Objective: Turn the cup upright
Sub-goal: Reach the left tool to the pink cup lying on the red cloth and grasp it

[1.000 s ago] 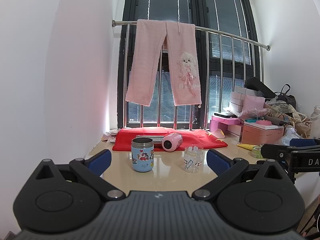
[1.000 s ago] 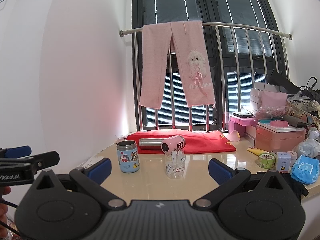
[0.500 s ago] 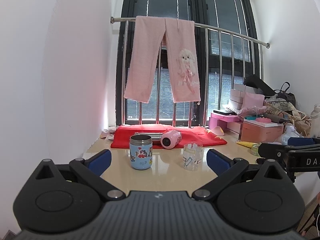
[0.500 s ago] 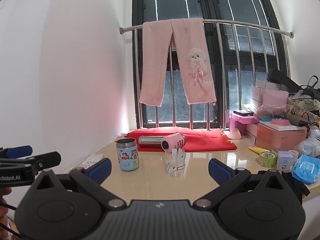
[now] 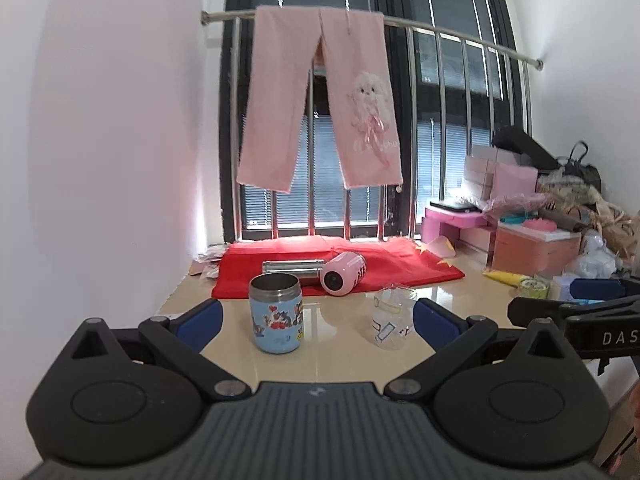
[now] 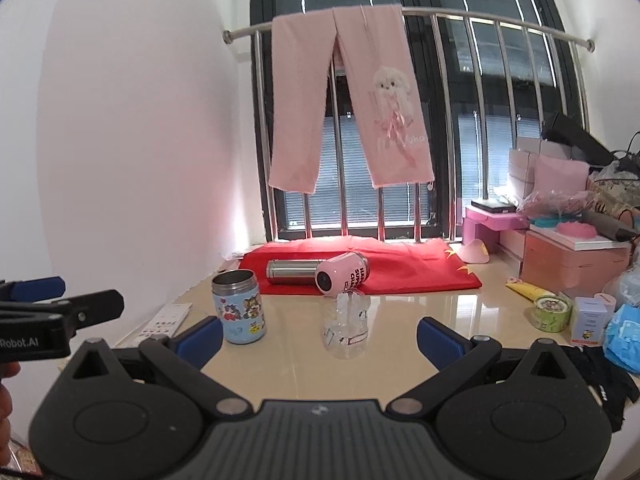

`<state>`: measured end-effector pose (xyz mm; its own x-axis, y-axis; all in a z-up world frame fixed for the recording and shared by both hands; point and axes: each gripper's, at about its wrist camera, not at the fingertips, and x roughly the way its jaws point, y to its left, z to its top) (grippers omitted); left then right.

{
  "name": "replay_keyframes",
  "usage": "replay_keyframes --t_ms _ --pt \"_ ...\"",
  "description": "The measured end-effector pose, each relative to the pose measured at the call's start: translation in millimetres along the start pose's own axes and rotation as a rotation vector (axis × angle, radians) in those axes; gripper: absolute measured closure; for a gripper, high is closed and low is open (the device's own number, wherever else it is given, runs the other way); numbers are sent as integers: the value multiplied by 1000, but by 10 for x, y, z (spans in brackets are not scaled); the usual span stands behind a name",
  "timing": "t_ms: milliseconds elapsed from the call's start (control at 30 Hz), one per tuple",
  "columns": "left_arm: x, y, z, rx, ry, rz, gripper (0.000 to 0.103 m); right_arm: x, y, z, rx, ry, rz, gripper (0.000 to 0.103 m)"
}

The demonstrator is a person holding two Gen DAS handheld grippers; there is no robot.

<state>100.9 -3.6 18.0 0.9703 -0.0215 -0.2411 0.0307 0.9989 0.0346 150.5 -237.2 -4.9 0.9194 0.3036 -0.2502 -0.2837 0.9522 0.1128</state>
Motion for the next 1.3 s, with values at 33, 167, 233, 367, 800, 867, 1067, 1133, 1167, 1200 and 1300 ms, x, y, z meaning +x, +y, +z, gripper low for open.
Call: replay_keyframes --t_ms 33,167,233,367,800,867,1067,1133,1167,1200,1300 --pt "105 5 48 6 11 -2 0 90 -20 35 2 7 1 0" --pt "585 40 263 35 54 -20 0 563 -133 208 17 41 21 0" --pt "878 50 393 54 78 -29 0 854 -207 307 22 59 31 0" --pt "1577 37 701 87 148 -56 0 1481 -375 521 26 98 60 0" --pt "3789 -170 1780 275 565 -197 0 3003 -922 1209 180 331 99 0" --pt "4096 -237 1847 310 605 -219 0 3151 -968 1282 196 357 84 0" --pt "5017 -433 1799 374 773 -295 0 3558 -1173 1400 253 425 14 0" --pt "5288 -475 1738 392 813 -300 0 3694 -1247 1388 275 459 -17 0" --pt "5401 -491 1701 398 834 -305 0 3764 -1282 1380 281 477 -28 0" --pt "5520 -508 1649 403 856 -314 0 3834 -1305 1365 286 497 -40 0" --pt "5794 -566 1485 424 898 -336 0 4022 -1368 1314 306 539 -67 0"
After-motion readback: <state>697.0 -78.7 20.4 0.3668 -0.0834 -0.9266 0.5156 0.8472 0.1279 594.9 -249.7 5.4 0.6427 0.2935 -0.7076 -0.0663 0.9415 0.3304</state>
